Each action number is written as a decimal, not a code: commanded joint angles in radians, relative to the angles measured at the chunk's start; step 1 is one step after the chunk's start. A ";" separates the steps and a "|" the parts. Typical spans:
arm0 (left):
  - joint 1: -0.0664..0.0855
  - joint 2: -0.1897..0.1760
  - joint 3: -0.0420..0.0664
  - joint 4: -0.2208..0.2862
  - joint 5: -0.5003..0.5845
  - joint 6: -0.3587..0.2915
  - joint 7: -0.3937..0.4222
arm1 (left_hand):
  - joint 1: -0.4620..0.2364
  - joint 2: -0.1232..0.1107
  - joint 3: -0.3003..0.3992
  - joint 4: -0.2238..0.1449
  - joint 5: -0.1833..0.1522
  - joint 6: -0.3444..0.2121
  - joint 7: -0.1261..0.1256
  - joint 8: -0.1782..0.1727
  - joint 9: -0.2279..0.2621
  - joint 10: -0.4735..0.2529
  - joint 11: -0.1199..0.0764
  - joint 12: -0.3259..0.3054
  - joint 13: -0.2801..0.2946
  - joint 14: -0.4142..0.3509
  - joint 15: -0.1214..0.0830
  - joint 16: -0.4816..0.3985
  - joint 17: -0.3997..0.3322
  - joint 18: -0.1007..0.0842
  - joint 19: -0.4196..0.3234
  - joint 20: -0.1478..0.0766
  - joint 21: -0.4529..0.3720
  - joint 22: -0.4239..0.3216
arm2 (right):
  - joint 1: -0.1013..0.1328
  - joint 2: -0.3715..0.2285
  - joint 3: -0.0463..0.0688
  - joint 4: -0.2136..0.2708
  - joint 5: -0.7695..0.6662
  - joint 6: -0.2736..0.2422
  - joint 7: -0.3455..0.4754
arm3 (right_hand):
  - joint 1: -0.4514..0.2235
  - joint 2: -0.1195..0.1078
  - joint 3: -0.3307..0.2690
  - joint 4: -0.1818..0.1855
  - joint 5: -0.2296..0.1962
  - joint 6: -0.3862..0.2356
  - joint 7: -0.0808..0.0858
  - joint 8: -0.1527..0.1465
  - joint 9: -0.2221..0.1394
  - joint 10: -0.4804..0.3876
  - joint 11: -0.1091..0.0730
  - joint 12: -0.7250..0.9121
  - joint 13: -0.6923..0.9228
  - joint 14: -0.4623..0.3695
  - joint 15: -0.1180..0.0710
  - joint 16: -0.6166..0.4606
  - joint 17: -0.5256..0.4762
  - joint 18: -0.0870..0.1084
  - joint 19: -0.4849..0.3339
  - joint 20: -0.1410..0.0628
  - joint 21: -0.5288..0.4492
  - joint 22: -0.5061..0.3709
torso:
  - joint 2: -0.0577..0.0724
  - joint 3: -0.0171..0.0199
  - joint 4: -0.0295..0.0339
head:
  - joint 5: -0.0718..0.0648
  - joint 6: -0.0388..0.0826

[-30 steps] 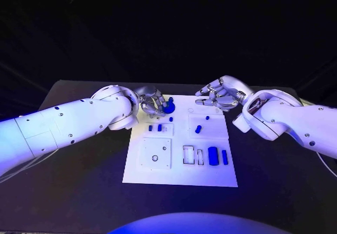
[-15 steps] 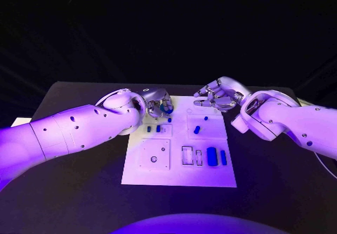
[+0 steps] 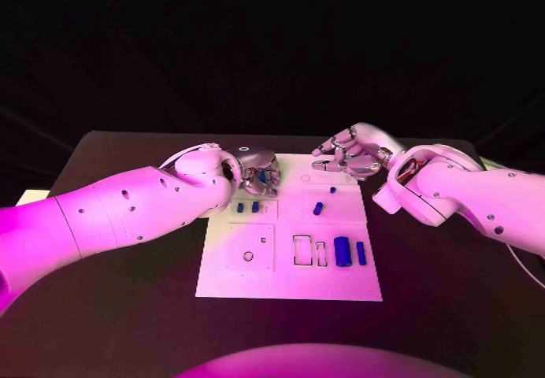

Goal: Assemble the parts on the task board

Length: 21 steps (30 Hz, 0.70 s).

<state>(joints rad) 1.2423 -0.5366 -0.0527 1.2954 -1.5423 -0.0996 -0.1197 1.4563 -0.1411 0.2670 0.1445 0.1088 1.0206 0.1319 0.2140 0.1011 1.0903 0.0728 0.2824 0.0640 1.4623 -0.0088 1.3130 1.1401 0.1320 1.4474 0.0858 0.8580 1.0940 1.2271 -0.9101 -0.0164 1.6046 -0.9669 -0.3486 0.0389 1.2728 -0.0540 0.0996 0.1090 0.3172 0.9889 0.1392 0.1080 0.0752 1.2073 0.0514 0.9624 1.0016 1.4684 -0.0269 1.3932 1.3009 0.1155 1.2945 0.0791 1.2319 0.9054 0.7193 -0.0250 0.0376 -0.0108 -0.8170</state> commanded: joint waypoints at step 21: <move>-0.015 0.039 0.001 -0.044 -0.025 0.070 -0.016 | 0.036 0.007 0.071 -0.028 -0.002 0.038 -0.001 -0.032 -0.009 0.048 -0.005 -0.040 0.003 0.026 -0.007 0.029 0.014 -0.025 0.015 -0.004 0.108 0.090 | -0.001 0.004 0.000 0.004 -0.003 0.015 0.005 | 0.004 0.012 -0.002 0.000 0.009 -0.002 0.000 0.006 -0.001 -0.008 0.000 -0.005 -0.001 0.043 0.001 -0.007 0.000 0.008 -0.007 -0.001 -0.004 -0.001 | 0.000 0.0002 0.0006 | -0.002 -0.007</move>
<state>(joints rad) 1.2304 -0.5018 -0.0515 1.2530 -1.5593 -0.0577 -0.1281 1.4828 -0.1358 0.3346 0.1154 0.1088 1.0507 0.1303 0.1878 0.0927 1.1322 0.0673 0.2462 0.0664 1.4657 -0.0123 1.3361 1.1541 0.1170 1.4581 0.0823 0.9638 1.1828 1.2270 -0.9075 -0.0164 1.6063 -0.9668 -0.3471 0.0393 1.2767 -0.0500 0.0996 0.1089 0.3235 0.9889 0.1392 0.1080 0.0753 1.2075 0.0516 0.9624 1.0017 1.4684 -0.0269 1.3932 1.3009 0.1155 1.2945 0.0791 1.2319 0.9054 0.7195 -0.0252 0.0377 -0.0129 -0.8224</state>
